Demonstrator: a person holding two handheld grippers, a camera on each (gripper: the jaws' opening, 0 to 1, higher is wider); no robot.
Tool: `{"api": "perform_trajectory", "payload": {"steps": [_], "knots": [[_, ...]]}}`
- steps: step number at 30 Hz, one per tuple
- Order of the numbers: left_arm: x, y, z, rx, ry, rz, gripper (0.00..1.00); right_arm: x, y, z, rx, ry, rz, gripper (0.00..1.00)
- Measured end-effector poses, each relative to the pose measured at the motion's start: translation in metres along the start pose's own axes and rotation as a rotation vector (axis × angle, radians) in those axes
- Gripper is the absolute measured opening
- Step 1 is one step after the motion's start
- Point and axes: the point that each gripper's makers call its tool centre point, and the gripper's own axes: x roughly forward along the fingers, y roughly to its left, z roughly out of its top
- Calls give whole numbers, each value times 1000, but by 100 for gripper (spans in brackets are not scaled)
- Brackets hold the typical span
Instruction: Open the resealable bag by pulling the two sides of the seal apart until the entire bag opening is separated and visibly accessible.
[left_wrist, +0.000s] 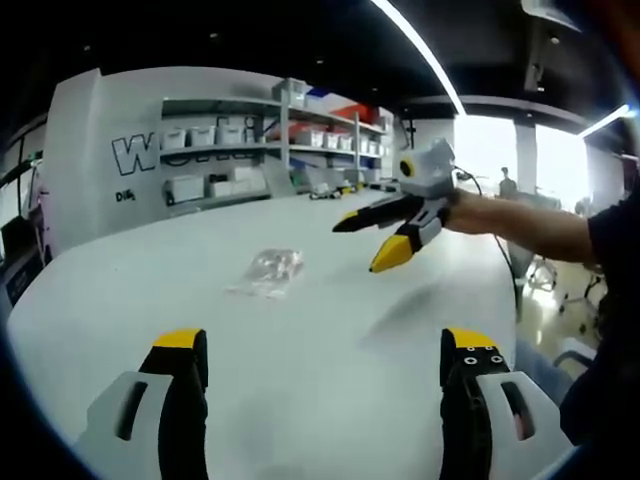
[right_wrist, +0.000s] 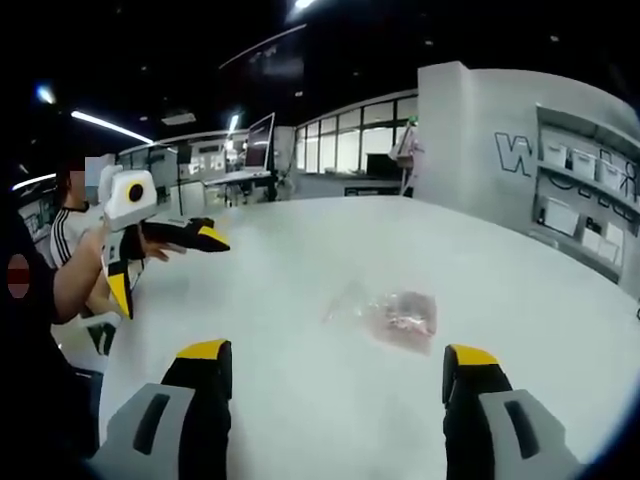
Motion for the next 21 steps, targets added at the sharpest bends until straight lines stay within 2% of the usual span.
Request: {"api": "perform_trajectory", "payload": {"steps": [21], "knots": [[1, 2, -1, -4, -2, 2, 95, 6, -6, 1, 5, 1, 0, 86]]}}
